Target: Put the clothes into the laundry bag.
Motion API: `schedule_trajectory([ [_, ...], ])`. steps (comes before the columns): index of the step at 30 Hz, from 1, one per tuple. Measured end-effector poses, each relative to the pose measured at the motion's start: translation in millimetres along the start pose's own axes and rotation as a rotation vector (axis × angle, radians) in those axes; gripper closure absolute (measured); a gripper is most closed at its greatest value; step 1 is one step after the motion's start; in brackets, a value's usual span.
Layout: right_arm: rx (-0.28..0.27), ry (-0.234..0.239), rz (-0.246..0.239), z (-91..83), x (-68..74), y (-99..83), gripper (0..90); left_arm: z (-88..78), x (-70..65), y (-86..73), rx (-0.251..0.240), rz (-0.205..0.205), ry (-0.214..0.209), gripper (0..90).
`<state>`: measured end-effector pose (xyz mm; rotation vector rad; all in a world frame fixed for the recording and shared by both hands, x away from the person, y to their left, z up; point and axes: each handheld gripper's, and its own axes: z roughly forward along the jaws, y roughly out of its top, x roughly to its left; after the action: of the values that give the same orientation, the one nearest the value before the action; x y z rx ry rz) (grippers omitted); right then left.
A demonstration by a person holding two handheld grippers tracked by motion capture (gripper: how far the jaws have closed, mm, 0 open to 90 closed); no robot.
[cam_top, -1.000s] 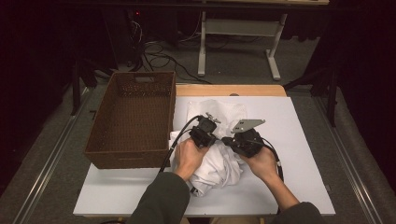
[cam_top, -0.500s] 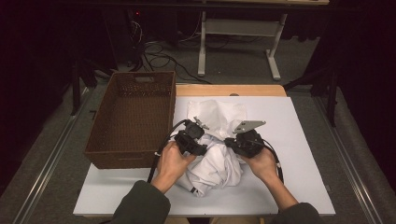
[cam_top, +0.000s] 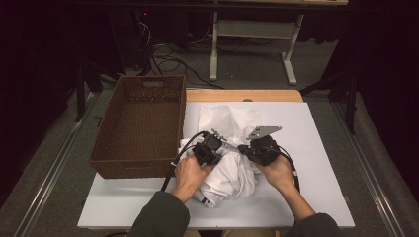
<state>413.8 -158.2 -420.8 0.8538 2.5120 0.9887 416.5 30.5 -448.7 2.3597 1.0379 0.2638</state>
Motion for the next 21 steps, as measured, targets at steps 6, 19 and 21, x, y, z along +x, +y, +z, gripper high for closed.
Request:
schedule_trajectory([
  [6, -0.037, 0.002, -0.009, -8.3, 1.3, 5.5, 89.8, -16.7, -16.5, 1.0, -0.096, 0.025, -0.146, 86.5],
  [19, 0.006, 0.015, -0.016, 4.6, 5.6, -7.8, 86.2, 15.9, 6.1, 3.0, -0.032, -0.078, 0.037, 76.3],
  [21, -0.022, -0.011, -0.007, 0.2, 5.8, -7.6, 80.9, 8.9, 4.3, 0.2, -0.029, -0.060, 0.038, 68.7],
])
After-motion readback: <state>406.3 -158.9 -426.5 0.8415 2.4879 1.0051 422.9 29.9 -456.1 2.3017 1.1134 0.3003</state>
